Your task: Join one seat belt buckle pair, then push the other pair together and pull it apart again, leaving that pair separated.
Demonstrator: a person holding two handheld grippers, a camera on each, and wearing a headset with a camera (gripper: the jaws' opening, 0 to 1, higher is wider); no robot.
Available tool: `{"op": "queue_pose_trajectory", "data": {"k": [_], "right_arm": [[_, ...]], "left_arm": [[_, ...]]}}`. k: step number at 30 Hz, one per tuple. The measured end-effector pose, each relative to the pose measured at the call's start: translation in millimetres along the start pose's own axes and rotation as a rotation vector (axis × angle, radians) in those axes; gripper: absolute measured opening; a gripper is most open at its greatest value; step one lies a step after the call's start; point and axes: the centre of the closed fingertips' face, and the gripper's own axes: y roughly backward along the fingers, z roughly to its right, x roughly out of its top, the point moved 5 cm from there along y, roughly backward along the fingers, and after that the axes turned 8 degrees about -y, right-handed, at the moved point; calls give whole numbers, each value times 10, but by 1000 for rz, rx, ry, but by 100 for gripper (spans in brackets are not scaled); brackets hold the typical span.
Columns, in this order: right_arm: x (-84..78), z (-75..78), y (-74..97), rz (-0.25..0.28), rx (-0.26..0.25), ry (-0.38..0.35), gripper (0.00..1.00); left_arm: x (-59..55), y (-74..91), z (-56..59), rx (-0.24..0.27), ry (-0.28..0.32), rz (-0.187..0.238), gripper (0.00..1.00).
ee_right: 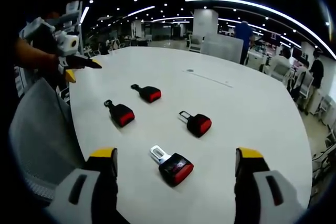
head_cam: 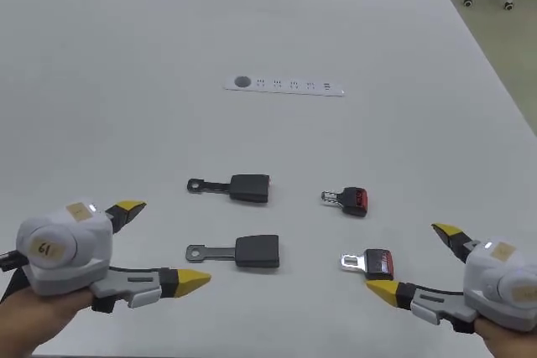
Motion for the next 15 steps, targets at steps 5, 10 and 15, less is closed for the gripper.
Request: {"op": "queue_pose_trajectory", "data": {"k": [5,10,15], "right_arm": [[-14,12,-3,-6,3,-1,93],[-41,25,-15,-14,6,-1,93],[-53,29,-14,-24,9,6,93]], "left_arm": [[-14,-20,13,-5,-2,-7,100],[-16,-38,19,-10,-3,-11,100],[-10,-70,10,-12,-2,-12,100]]}}
